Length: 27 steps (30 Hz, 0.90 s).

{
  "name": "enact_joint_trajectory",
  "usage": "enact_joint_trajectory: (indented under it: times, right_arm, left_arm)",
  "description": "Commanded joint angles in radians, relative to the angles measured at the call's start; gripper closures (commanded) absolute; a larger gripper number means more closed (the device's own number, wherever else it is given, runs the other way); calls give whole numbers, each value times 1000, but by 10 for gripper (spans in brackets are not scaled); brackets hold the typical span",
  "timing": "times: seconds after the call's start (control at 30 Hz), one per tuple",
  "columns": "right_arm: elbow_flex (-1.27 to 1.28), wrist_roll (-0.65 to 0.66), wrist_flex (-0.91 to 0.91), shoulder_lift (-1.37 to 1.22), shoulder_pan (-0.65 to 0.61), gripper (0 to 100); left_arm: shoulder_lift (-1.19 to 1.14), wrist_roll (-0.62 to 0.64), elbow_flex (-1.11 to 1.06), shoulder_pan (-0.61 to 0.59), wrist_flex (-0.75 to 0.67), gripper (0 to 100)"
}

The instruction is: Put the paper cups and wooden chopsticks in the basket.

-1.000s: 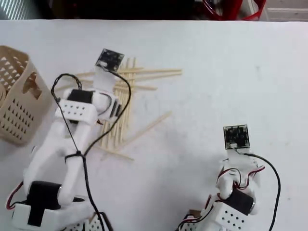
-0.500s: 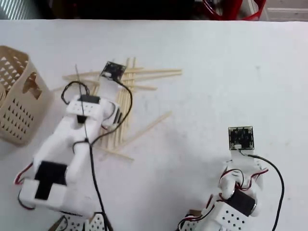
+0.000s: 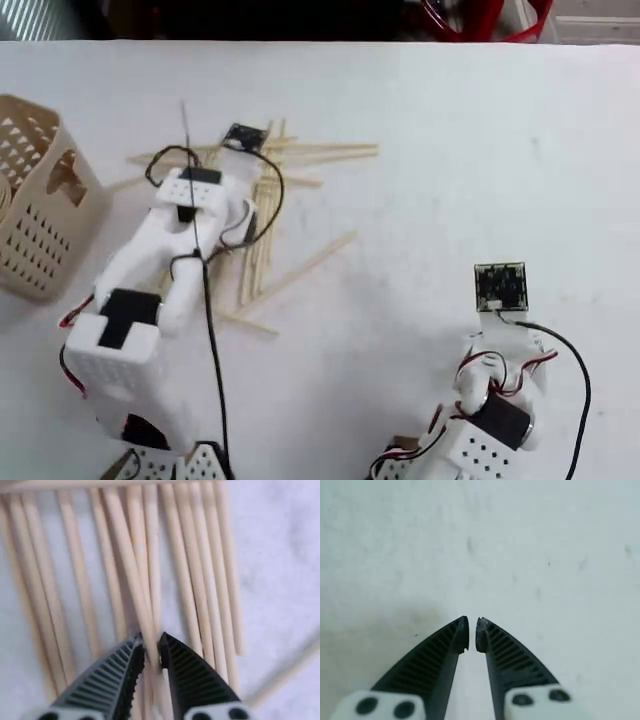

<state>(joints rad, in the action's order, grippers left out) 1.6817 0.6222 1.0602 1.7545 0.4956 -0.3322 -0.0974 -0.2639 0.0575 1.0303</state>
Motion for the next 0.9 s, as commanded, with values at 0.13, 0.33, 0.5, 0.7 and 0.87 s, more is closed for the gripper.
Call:
enact_joint_trajectory:
  times: [0.13, 0.33, 0.5, 0.7, 0.87]
  right_arm:
    - [11, -2, -2, 2, 8, 954]
    - [11, -2, -2, 2, 8, 954]
    - [11, -2, -2, 2, 8, 954]
    - [11, -2, -2, 2, 7, 954]
    - [11, -2, -2, 2, 7, 954]
  left_arm:
    - [42, 3, 28, -4, 61, 978]
    - [208, 3, -31, -2, 184, 978]
    - [361, 2, -124, 5, 206, 978]
    - [455, 2, -183, 5, 199, 978]
    - [418, 8, -201, 5, 143, 957]
